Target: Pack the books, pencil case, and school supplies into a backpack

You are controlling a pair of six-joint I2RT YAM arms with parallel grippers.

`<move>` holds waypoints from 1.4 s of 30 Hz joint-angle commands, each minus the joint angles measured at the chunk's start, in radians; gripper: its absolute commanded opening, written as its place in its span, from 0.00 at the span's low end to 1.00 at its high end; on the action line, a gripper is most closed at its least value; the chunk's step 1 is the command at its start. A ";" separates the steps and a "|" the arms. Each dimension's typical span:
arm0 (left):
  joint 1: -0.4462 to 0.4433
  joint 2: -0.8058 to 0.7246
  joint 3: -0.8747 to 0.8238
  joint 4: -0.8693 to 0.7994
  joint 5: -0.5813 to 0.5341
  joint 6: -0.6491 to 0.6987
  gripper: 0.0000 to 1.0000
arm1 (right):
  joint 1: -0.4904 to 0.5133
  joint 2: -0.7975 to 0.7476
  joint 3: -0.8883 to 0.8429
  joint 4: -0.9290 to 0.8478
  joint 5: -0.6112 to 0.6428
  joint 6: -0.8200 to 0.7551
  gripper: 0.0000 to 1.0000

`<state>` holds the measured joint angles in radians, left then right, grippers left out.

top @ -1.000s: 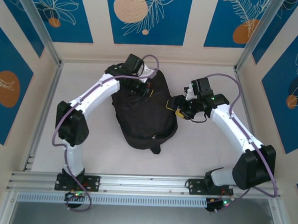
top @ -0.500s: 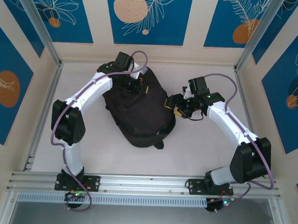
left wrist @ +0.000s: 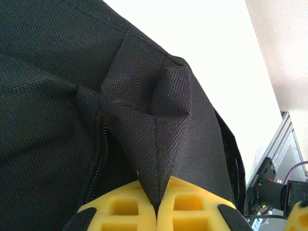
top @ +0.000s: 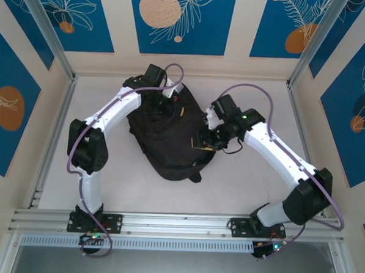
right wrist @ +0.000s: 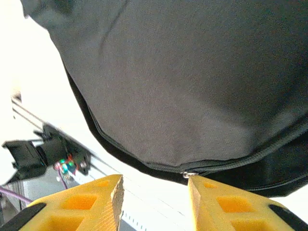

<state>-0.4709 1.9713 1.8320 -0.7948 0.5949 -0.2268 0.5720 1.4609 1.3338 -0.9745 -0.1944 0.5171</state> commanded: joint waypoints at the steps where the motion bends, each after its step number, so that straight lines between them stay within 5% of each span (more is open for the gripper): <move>1: -0.020 -0.008 0.047 -0.004 0.067 0.016 0.01 | 0.038 0.069 0.015 -0.142 0.012 -0.020 0.40; 8: -0.020 -0.046 0.038 -0.002 0.042 0.014 0.00 | 0.027 0.073 -0.039 -0.141 0.009 0.015 0.40; 17: -0.019 -0.068 0.039 0.012 0.050 -0.003 0.00 | 0.003 0.107 -0.110 -0.082 -0.049 0.058 0.57; 30: -0.049 -0.086 0.027 0.045 0.098 -0.024 0.00 | 0.021 0.211 -0.059 0.183 -0.212 0.149 0.70; 42: -0.049 -0.116 0.024 0.043 0.111 -0.024 0.00 | -0.024 0.067 -0.340 0.622 -0.177 0.107 0.76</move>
<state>-0.4908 1.9469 1.8317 -0.7921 0.5949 -0.2382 0.5526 1.5303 1.0252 -0.5110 -0.3664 0.6388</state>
